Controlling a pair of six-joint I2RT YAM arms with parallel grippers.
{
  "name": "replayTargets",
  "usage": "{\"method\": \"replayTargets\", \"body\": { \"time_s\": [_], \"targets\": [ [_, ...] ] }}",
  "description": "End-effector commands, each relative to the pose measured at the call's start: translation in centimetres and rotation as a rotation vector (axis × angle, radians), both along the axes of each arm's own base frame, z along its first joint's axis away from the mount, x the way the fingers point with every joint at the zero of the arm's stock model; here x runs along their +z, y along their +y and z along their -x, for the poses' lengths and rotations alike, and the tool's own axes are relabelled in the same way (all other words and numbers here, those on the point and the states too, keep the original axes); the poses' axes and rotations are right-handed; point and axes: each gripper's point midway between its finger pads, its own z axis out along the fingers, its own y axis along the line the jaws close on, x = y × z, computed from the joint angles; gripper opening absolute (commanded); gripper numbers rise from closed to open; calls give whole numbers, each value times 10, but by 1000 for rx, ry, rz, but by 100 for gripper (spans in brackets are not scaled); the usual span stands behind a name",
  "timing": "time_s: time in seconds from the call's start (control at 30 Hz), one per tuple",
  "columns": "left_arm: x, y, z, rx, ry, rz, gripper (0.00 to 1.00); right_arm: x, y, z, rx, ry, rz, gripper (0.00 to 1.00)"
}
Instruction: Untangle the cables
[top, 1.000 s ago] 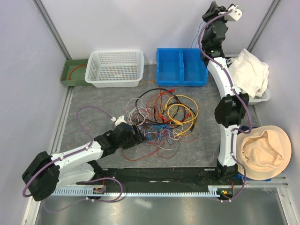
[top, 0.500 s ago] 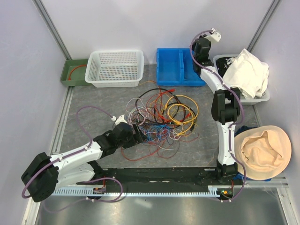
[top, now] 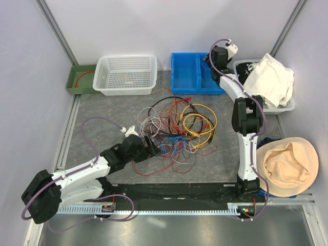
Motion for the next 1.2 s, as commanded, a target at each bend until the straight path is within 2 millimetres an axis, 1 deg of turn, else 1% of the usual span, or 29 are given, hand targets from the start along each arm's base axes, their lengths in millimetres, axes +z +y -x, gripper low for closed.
{"method": "replayTargets", "body": {
  "time_s": [0.0,0.03,0.07,0.13,0.17,0.23,0.27,0.33,0.37,0.43,0.47,0.5,0.53,0.6,0.63,0.67,0.7,0.73,0.77,0.8,0.83,0.87,0.9,0.93,0.97,1.0,1.07,1.1,1.17],
  "targets": [
    [6,-4,-2,-20,-27,25,92,38,-7,20,-19,-11,-4,80],
    [7,-4,-2,-20,-29,30,92,48,-8,24,-21,-21,-2,86],
    [6,-4,-1,-17,-25,30,92,47,-10,28,-29,-10,4,88],
    [8,-3,0,-12,-29,43,92,55,-11,35,-30,-7,16,98],
    [8,-3,1,-13,-26,46,92,53,-13,40,-35,20,24,98],
    [7,-4,3,-10,-14,55,92,54,-15,46,-37,44,41,98],
    [7,-5,5,-15,-5,61,92,48,-16,51,-37,81,55,98],
    [5,-6,7,-18,13,66,92,43,-19,55,-37,119,80,98],
    [4,-8,9,-26,21,72,92,32,-20,60,-33,175,96,98],
    [0,-8,11,-29,45,70,92,22,-20,62,-27,226,110,98],
    [0,-10,13,-36,54,75,92,11,-22,69,-26,278,122,98],
    [-1,-10,14,-36,60,75,92,15,-21,73,-27,278,119,98],
    [-2,-10,15,-34,67,77,92,1,-21,82,-23,314,121,98],
    [-3,-10,16,-35,70,81,92,1,-17,90,-12,299,113,98],
    [-4,-10,17,-34,72,81,92,-2,-11,104,8,307,115,98],
    [-2,-10,16,-31,65,87,92,5,-3,105,21,268,111,98],
    [-2,-9,16,-29,60,89,92,20,2,113,38,235,115,98],
    [-3,-8,16,-25,59,86,91,11,13,123,58,240,124,98],
    [-1,-8,15,-22,51,89,91,14,21,129,76,228,129,98],
    [-1,-7,14,-18,46,89,91,30,26,137,89,194,137,98],
    [1,-6,13,-13,37,89,91,25,42,147,125,193,156,98],
    [2,-6,12,-11,32,91,91,27,51,154,144,187,165,98],
    [4,-6,11,-9,23,97,91,40,58,163,168,159,176,98],
    [5,-6,11,-7,21,97,91,32,73,172,207,158,189,98],
    [6,-6,11,-6,19,100,91,32,80,177,224,151,189,98],
    [6,-6,11,-5,20,103,91,28,83,185,242,157,176,97],
    [6,-6,12,-5,23,106,91,23,95,192,310,154,125,93],
    [6,-7,12,-5,25,108,91,11,98,204,338,172,106,92],
    [7,-6,12,-2,19,110,90,12,109,212,386,123,46,86]
  ]
}}
